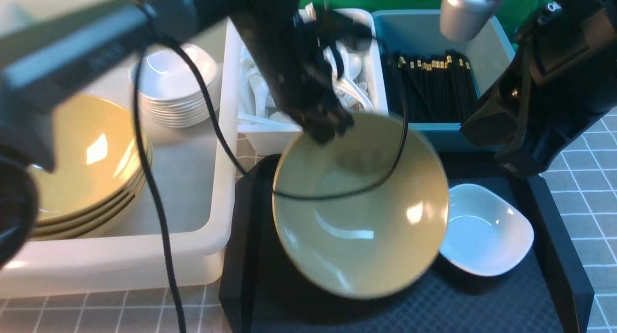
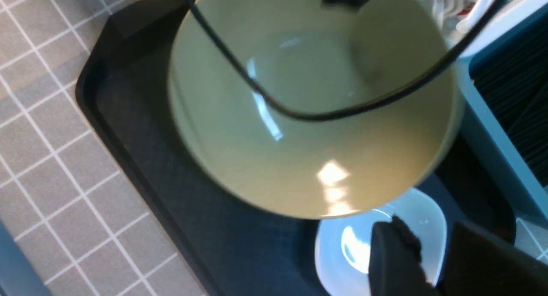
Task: On grey table put chopsticks spoon bowls plates into blue grey white boxes.
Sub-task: 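Place the tan bowl onto the bowl stack in the left bin with the left gripper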
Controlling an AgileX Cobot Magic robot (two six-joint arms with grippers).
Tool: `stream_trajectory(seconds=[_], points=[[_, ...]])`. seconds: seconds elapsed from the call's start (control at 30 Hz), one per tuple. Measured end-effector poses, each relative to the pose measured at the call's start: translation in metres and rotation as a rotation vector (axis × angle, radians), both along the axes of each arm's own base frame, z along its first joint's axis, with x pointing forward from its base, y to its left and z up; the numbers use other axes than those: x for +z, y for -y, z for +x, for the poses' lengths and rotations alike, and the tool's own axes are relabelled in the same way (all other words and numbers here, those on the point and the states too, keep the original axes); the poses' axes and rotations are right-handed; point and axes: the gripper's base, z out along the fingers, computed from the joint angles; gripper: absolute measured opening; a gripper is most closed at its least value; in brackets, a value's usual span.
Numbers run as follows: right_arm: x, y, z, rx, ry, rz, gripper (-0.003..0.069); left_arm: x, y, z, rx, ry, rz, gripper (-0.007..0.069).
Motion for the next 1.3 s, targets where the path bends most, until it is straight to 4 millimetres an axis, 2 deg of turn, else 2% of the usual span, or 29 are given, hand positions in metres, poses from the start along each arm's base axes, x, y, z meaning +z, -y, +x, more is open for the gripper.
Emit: stream_trajectory(seconds=[0.17, 0.23, 0.3, 0.33, 0.37, 0.4, 0.43, 0.5, 0.53, 0.7, 0.9, 0.93, 0.97, 1.07, 1.3], points=[[0.001, -0.002, 0.001, 0.017, 0.022, 0.012, 0.0090, 0.061, -0.018, -0.024, 0.033, 0.095, -0.095, 0.0005], [0.003, -0.005, 0.001, 0.031, 0.032, 0.043, 0.0043, 0.088, -0.040, -0.035, 0.087, 0.125, -0.135, 0.0005], [0.003, -0.007, 0.001, 0.044, 0.033, 0.067, 0.0034, 0.099, -0.053, -0.039, 0.124, 0.145, -0.150, 0.0005], [0.004, -0.010, 0.000, 0.069, 0.031, 0.090, 0.0033, 0.112, -0.071, -0.043, 0.175, 0.173, -0.167, 0.0004], [0.005, -0.011, -0.001, 0.079, 0.030, 0.098, 0.0033, 0.118, -0.082, -0.046, 0.203, 0.187, -0.173, 0.0004], [0.006, -0.017, -0.004, 0.127, 0.027, 0.132, 0.0033, 0.134, -0.115, -0.055, 0.304, 0.228, -0.194, 0.0004], [0.007, -0.022, -0.008, 0.158, 0.031, 0.147, 0.0033, 0.140, -0.138, -0.063, 0.377, 0.242, -0.207, 0.0004], [0.008, -0.027, -0.010, 0.187, 0.037, 0.161, 0.0033, 0.144, -0.160, -0.071, 0.451, 0.251, -0.216, 0.0004], [0.008, -0.032, -0.015, 0.221, 0.042, 0.172, 0.0033, 0.145, -0.184, -0.081, 0.534, 0.255, -0.220, 0.0004], [0.009, -0.041, -0.023, 0.279, 0.052, 0.182, 0.0033, 0.127, -0.252, -0.112, 0.821, 0.247, -0.251, 0.0004], [0.008, -0.044, -0.022, 0.285, 0.048, 0.180, 0.0034, 0.085, -0.315, -0.122, 1.147, 0.268, -0.282, 0.0004], [0.008, -0.044, -0.022, 0.285, 0.048, 0.180, 0.0034, 0.081, -0.318, -0.122, 1.162, 0.265, -0.281, 0.0004], [0.006, -0.045, -0.021, 0.285, 0.044, 0.178, 0.0034, 0.067, -0.329, -0.122, 1.207, 0.250, -0.270, 0.0004], [0.005, -0.046, -0.020, 0.285, 0.039, 0.173, 0.0034, 0.042, -0.340, -0.121, 1.227, 0.208, -0.229, 0.0004], [0.004, -0.047, -0.020, 0.286, 0.038, 0.172, 0.0034, 0.006, -0.350, -0.109, 1.223, 0.128, -0.173, 0.0008]])
